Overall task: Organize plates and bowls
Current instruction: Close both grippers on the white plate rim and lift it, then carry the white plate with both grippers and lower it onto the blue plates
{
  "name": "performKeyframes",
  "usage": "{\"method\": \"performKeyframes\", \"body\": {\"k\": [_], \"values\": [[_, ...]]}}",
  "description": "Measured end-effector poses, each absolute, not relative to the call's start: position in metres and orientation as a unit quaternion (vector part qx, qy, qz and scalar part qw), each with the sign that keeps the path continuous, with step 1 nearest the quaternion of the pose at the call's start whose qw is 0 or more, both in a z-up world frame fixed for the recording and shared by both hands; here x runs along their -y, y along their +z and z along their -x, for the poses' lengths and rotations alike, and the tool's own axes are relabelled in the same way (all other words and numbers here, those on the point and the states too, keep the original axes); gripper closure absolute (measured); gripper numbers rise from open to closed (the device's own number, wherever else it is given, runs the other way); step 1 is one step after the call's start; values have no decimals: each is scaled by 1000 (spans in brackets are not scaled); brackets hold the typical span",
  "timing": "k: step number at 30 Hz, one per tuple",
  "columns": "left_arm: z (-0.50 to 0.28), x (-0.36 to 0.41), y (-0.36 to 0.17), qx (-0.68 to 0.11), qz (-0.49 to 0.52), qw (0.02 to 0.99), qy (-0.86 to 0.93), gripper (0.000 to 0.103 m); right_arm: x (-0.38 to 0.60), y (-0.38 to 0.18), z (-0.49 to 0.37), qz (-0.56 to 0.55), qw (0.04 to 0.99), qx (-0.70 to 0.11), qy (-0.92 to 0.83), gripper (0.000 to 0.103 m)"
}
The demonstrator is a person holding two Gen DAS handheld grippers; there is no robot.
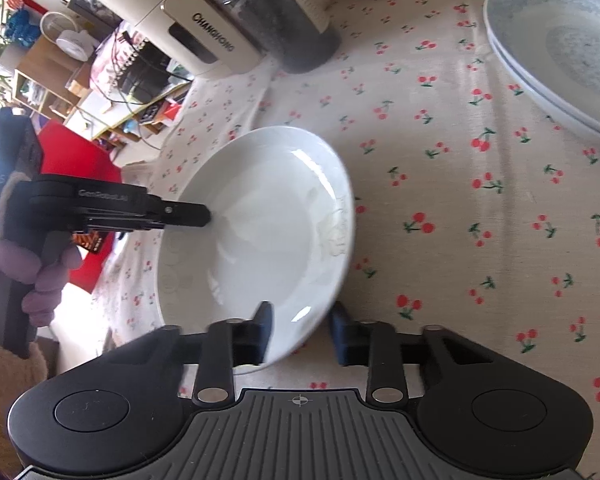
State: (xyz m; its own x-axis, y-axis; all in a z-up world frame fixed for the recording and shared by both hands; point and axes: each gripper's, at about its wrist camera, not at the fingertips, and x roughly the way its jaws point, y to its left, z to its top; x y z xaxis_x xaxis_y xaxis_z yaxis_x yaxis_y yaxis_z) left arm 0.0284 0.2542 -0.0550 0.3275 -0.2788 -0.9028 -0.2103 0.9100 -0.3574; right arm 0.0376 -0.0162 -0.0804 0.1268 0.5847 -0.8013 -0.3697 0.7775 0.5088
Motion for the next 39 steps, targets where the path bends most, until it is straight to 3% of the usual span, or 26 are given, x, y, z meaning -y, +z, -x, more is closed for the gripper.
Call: {"method": "performKeyframes", "body": {"k": [39], "values": [[-68, -167, -25, -512, 227, 826, -62, 87, 109, -26, -98, -164, 811, -504, 249, 84]]}}
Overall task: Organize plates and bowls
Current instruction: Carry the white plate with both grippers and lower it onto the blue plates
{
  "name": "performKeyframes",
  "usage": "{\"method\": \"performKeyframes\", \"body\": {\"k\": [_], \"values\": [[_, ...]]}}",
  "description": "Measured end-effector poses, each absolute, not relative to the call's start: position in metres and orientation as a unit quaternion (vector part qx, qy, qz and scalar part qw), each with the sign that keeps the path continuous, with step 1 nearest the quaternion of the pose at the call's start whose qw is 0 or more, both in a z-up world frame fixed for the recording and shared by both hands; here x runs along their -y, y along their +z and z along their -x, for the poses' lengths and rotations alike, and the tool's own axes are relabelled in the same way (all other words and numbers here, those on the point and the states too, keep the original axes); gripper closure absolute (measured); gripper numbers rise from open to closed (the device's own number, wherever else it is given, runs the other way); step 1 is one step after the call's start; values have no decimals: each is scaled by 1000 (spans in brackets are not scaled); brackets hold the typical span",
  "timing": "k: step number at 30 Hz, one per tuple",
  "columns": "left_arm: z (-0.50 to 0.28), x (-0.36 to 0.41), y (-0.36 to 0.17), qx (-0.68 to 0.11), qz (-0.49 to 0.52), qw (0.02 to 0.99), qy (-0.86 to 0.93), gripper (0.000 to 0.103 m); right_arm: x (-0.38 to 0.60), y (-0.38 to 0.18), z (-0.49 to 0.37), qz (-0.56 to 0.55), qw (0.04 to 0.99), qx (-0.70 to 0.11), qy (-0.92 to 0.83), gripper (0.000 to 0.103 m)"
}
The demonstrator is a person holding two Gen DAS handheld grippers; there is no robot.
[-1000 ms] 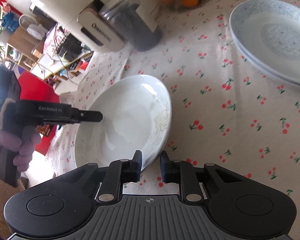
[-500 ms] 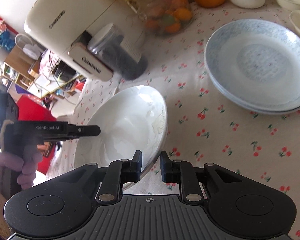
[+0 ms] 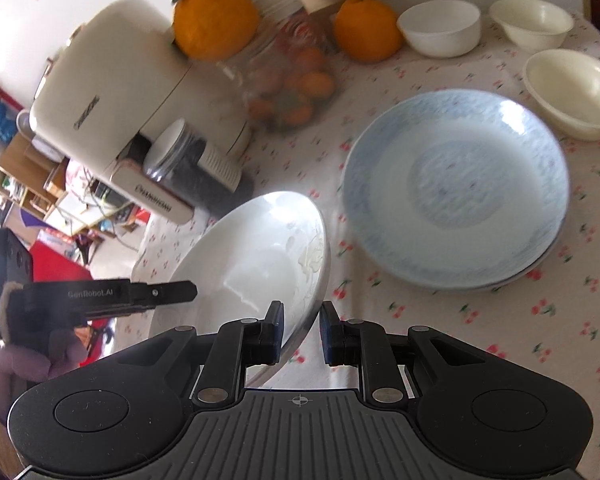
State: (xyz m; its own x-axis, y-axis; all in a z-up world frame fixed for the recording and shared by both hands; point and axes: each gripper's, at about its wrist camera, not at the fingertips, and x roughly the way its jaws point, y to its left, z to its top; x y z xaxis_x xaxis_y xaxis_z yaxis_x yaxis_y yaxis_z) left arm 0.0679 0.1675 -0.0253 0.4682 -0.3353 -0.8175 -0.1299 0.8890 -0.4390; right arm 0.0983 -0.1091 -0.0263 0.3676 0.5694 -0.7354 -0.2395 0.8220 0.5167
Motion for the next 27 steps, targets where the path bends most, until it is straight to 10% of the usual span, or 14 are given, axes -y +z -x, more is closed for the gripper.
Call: {"method": "performKeyframes", "body": {"k": [27], "values": [[-106, -81, -27, -514, 215, 827, -80, 87, 194, -18, -138, -220, 841, -465, 169, 84]]}}
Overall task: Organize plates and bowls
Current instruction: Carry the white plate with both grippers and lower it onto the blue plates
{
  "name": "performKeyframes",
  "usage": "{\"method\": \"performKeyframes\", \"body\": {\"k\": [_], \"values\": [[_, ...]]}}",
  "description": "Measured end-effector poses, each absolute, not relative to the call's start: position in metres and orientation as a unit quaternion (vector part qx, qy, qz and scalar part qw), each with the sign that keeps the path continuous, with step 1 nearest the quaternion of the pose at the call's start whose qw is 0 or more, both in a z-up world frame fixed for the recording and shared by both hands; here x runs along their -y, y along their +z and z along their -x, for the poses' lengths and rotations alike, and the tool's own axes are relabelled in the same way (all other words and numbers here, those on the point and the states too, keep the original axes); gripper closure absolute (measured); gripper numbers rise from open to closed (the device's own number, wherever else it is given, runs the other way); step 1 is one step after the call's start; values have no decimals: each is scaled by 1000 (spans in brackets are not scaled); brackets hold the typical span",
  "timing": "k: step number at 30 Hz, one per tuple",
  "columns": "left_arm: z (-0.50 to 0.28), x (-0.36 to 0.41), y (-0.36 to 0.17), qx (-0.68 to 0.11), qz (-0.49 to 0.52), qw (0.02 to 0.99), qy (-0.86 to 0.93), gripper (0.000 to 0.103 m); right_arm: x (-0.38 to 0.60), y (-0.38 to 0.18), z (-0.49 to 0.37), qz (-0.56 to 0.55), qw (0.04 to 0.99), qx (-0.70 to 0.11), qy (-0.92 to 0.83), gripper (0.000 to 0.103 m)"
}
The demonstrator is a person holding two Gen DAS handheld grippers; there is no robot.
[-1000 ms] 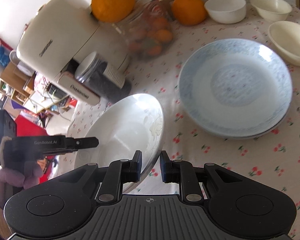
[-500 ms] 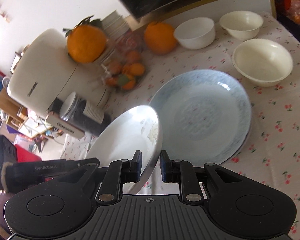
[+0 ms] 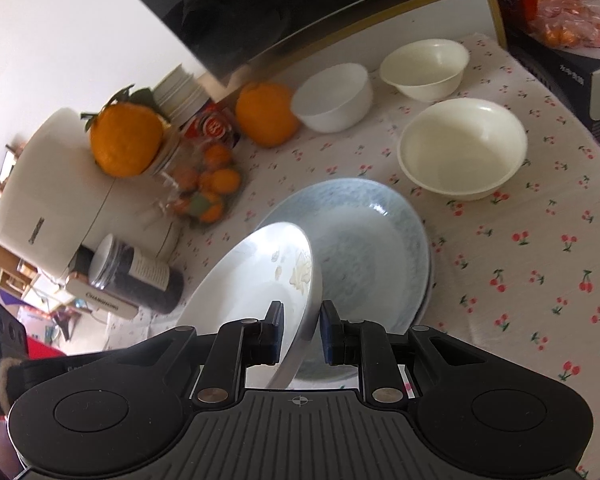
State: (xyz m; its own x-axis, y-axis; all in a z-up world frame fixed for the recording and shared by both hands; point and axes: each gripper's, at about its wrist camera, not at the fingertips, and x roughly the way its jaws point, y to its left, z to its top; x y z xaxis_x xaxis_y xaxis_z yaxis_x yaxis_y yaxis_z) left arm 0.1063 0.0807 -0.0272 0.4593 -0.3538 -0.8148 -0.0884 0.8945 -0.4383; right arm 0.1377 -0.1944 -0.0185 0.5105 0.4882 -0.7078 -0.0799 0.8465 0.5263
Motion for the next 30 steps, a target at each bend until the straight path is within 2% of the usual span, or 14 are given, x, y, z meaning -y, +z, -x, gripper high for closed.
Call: {"method": "performKeyframes", "body": {"k": [30], "values": [[-115, -40, -33, -506, 150, 847, -69, 87, 210, -33, -152, -200, 857, -461, 117, 83]]}}
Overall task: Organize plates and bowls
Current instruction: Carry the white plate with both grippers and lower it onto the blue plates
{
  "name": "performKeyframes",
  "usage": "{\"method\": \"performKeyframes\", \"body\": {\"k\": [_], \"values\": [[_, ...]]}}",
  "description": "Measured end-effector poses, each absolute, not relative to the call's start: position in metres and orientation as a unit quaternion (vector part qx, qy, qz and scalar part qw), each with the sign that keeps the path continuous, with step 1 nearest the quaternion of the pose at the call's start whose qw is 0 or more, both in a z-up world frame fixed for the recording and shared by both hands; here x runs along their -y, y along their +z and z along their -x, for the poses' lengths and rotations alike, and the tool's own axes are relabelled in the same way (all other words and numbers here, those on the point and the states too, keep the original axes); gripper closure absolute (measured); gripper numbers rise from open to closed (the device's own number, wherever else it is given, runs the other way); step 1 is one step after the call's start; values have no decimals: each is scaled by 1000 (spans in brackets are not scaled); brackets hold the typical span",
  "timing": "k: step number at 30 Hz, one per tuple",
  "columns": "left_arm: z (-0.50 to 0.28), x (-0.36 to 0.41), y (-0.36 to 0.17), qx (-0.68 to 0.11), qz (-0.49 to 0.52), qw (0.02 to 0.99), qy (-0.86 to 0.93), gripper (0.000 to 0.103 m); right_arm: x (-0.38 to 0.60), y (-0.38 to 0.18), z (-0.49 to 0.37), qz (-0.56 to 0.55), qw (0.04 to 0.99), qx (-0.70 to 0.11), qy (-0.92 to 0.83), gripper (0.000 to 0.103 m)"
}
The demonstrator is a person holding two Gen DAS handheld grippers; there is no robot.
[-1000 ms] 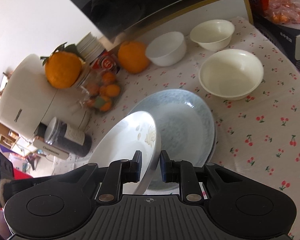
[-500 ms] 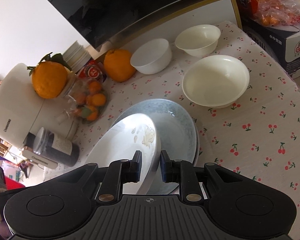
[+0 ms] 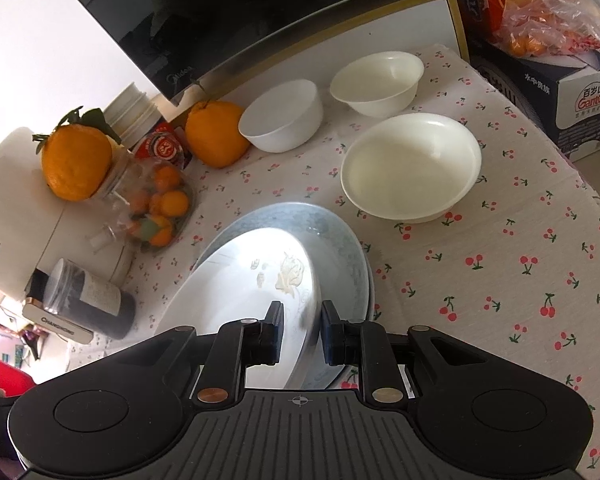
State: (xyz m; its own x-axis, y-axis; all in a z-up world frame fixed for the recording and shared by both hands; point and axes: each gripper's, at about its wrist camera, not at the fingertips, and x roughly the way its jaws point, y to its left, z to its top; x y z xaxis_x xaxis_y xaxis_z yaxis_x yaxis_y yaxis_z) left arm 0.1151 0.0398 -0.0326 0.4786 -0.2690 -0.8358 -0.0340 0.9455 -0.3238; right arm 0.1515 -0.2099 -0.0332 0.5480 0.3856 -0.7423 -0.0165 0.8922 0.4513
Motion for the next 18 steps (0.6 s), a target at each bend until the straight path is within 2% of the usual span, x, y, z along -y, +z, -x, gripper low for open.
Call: {"method": "performKeyframes", "body": {"k": [18], "values": [[-116, -26, -31, -503, 109, 855, -68, 85, 200, -38, -150, -140, 870, -462, 97, 83]]}}
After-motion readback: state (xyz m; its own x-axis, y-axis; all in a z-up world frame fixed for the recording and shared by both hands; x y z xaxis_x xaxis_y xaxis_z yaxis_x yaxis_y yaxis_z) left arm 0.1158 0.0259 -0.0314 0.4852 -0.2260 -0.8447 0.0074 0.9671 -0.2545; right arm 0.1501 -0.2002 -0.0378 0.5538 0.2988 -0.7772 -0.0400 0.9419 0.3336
